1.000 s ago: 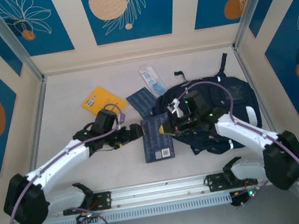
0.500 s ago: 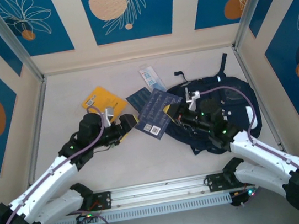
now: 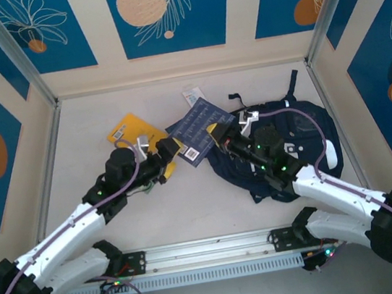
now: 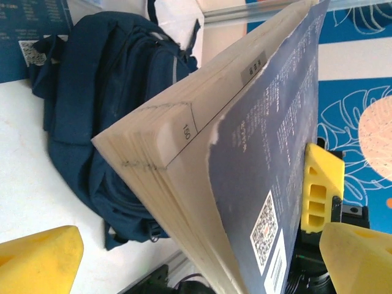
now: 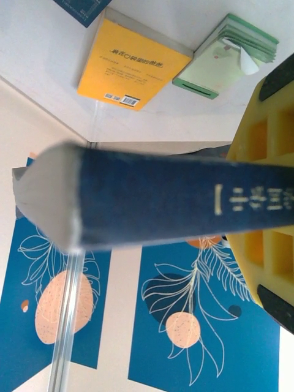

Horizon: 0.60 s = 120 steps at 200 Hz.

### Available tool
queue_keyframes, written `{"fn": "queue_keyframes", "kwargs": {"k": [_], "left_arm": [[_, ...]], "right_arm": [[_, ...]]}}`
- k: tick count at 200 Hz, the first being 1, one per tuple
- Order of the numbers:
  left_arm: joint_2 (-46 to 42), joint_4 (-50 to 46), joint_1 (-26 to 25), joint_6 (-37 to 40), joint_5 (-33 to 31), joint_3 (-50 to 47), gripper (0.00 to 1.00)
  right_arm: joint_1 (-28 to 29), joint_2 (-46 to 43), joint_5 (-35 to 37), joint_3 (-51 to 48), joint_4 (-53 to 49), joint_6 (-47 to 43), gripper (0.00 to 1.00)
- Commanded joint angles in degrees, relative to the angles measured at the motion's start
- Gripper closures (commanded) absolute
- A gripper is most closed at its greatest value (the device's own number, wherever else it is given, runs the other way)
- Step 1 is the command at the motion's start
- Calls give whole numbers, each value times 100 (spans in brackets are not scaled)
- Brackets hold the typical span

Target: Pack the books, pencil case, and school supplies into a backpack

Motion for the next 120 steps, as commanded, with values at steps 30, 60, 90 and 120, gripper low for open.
{"fn": "queue_keyframes", "kwargs": {"k": [30, 60, 90, 120], "left_arm": [[391, 869, -220, -352, -519, 158, 10], [676, 1225, -295, -432, -668, 281, 27], [517, 1130, -303, -343, -1040, 285, 46], [252, 892, -311, -180, -1319, 245, 57]], "right_arm": [[195, 95, 363, 340, 666, 115, 100], [273, 100, 423, 323, 684, 81, 100], [318, -30, 580, 152, 595, 60, 100], [353, -143, 720, -85, 506, 112, 100]]}}
